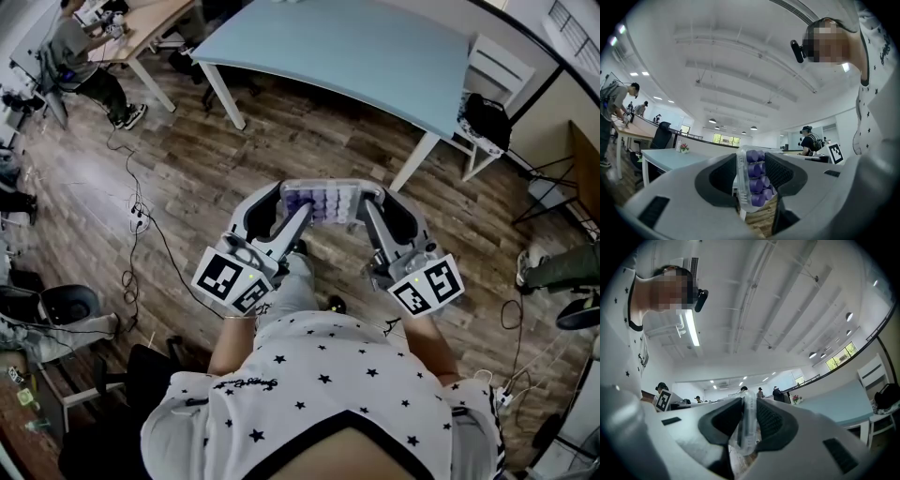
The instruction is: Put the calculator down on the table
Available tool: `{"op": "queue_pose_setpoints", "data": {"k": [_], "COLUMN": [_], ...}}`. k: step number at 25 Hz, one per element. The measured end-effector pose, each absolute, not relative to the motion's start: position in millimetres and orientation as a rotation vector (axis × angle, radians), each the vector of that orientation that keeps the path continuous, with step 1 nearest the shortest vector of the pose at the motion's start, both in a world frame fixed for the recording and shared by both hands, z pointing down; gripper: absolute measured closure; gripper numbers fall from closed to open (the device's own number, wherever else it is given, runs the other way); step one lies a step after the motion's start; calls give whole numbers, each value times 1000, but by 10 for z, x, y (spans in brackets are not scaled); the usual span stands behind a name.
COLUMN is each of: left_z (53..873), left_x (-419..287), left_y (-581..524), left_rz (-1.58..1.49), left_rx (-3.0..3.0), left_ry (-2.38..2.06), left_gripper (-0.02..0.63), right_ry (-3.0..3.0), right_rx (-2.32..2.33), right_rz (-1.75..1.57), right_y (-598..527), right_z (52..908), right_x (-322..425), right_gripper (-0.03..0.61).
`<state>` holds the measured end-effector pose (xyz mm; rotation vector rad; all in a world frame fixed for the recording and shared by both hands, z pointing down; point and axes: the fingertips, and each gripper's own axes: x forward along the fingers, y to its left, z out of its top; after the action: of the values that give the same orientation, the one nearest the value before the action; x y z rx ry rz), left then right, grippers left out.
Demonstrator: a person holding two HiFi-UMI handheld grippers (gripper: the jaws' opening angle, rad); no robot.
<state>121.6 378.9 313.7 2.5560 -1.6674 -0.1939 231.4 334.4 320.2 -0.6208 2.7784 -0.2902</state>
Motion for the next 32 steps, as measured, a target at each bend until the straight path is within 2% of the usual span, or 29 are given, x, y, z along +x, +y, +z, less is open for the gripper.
{"op": "queue_pose_setpoints", "data": {"k": [12,32], "left_z": [3226,3279], "left_x": [652,-1125], "left_y": [2805,1520], "left_rz": [-245,-276], "left_rx": [2619,2589], "left_ry": [-1549,-1550], "left_gripper": [417,417], "right_ry": [2756,2785], "right_rx": [-743,-756], "right_rz": [-264,-294], "right_y": [2464,1166], "right_z": [3259,3297], "right_x": [1792,10], "right_gripper": [489,489]}}
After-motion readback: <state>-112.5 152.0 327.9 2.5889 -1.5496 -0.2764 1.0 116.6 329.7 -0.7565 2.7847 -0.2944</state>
